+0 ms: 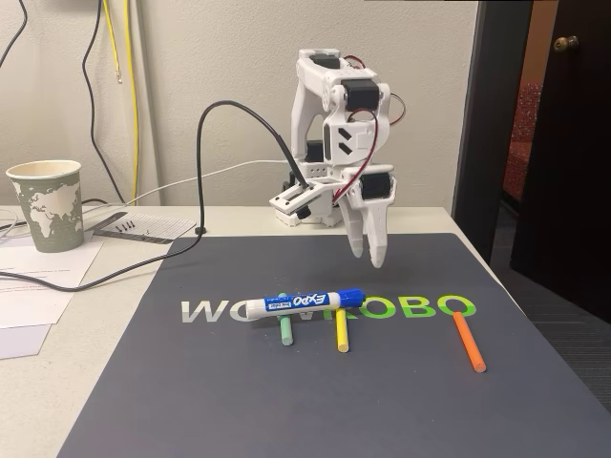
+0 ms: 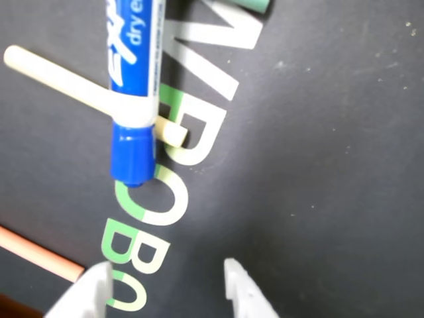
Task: Pick up the blue marker.
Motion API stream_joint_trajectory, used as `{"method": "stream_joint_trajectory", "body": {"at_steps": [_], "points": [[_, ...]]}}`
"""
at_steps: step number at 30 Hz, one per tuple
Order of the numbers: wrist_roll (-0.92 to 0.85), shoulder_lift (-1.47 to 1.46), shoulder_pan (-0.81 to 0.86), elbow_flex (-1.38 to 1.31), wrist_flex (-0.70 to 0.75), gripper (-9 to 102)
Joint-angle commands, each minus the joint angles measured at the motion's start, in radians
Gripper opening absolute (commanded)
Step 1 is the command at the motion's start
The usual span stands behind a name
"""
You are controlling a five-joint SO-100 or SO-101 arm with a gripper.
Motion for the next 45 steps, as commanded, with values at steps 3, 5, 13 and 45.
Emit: {"method": "stream_joint_trajectory", "body": {"at_steps": [3, 5, 13, 45], "points": [[-0.028, 0.006, -0.006, -0.040, 0.020, 27], [-0.032, 0.000, -0.006, -0.040, 0.025, 28], [-0.044, -0.005, -0.008, -0.029, 0.051, 27], [-0.075, 0.115, 0.012, -0.028, 0.314, 36]]}}
